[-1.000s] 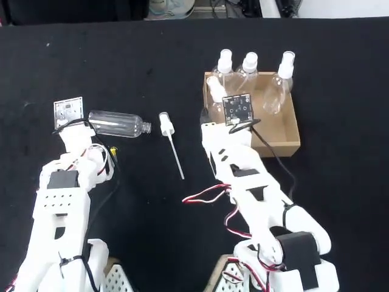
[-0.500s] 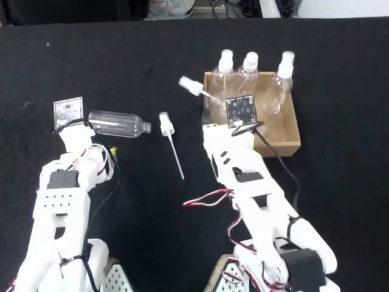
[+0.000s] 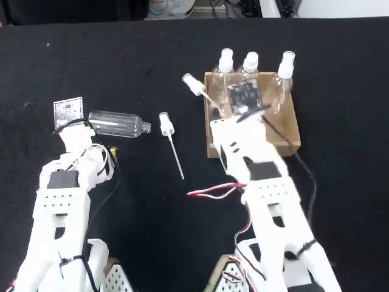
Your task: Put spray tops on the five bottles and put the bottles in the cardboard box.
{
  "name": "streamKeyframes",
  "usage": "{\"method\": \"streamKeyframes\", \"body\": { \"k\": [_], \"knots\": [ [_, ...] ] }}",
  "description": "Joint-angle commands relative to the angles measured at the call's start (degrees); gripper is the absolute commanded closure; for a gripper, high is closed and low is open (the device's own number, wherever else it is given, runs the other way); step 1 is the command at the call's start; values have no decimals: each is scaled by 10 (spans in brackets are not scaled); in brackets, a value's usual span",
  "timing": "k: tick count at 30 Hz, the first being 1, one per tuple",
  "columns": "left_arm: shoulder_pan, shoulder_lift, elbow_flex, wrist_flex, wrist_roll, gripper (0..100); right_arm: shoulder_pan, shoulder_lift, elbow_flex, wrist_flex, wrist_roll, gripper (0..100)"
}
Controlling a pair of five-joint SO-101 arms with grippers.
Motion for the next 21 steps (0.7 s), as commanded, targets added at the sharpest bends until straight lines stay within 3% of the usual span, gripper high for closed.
{"method": "streamKeyframes", "body": {
  "k": [1,12,21],
  "knots": [
    [2,-11,-7,-6,6,812,4,-15,-109,138,18,750],
    [2,-11,-7,-5,6,812,17,191,-298,312,149,744],
    [1,-11,-7,-5,6,812,35,307,-343,269,202,744]
  ]
}}
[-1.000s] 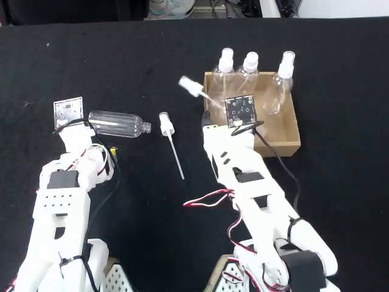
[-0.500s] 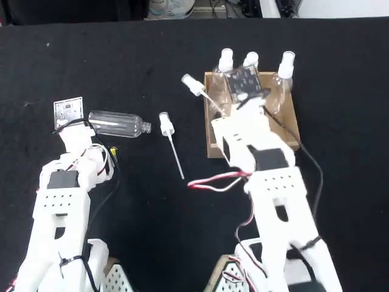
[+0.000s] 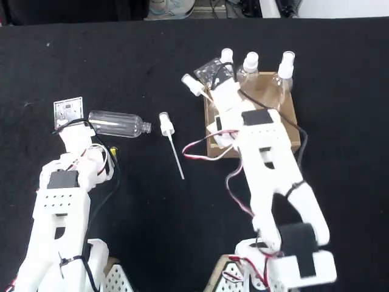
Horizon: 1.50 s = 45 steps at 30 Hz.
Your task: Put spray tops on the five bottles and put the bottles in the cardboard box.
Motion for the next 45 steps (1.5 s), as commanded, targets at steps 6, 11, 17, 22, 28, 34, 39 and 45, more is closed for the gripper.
{"method": "streamKeyframes", "body": {
  "k": [6,11,17,22,28,34,39,45],
  "knots": [
    [1,-11,-7,-5,6,812,46,63,-70,-27,58,744],
    [1,-11,-7,-5,6,812,45,105,-104,-37,59,743],
    [1,-11,-7,-5,6,812,35,132,-108,-69,62,743],
    [1,-11,-7,-5,6,812,15,146,-107,-68,62,743],
    [1,-11,-7,-5,6,812,12,162,-108,-68,62,744],
    [1,-11,-7,-5,6,812,14,184,-109,-69,62,747],
    [1,-11,-7,-5,6,812,14,186,-109,-100,58,747],
    [1,-11,-7,-4,6,812,11,204,-107,-119,57,747]
  ]
}}
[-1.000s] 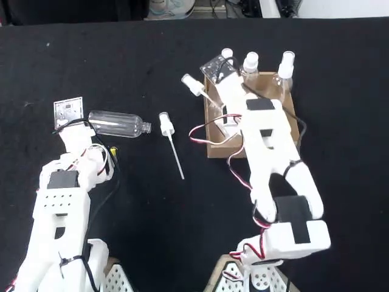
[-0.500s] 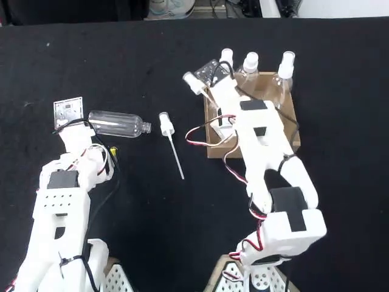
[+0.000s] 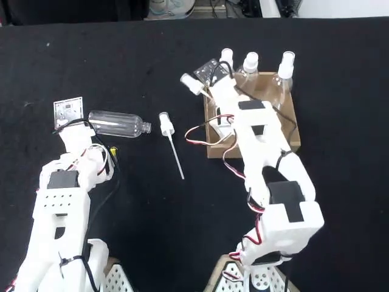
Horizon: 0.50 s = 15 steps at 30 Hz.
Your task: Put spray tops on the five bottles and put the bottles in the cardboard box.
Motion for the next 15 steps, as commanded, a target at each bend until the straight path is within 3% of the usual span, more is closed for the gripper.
{"method": "streamKeyframes", "body": {
  "k": [1,4,10,15],
  "knots": [
    [1,-11,-7,-4,6,812,-11,-2,-25,-16,-2,747],
    [1,-11,-7,-4,6,812,-7,-3,-23,-13,-2,776],
    [1,-11,-7,-4,6,812,1,-7,-27,-16,-29,982],
    [1,-11,-7,-4,6,812,1,-39,-23,-12,-51,988]
  ]
}}
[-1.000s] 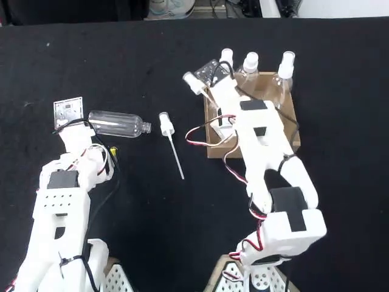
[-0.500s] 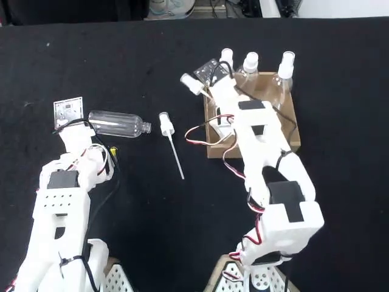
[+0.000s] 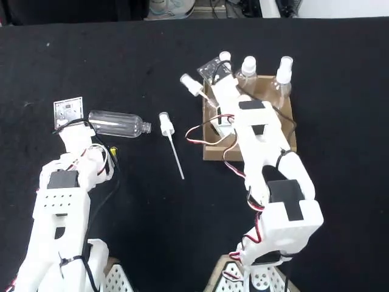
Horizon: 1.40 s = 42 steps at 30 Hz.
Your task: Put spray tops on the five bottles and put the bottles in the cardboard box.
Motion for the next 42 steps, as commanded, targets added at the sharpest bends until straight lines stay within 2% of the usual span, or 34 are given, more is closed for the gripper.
{"method": "streamKeyframes", "body": {
  "k": [1,12,21,28,31,38,42],
  "knots": [
    [1,-11,-7,-4,6,812,0,-50,-22,-4,-20,988],
    [1,-11,-7,-4,6,812,-1,-138,-15,76,-27,988],
    [1,-11,-7,-4,6,812,-8,-291,97,79,-27,988],
    [1,-11,-8,-5,6,812,-99,-416,186,79,-33,988],
    [1,-11,-7,-5,6,812,-140,-456,197,81,-76,988],
    [1,-11,-7,-5,6,812,-192,-541,195,156,-158,987],
    [-2,-11,-7,-5,6,812,-242,-575,209,215,-178,986]
  ]
}}
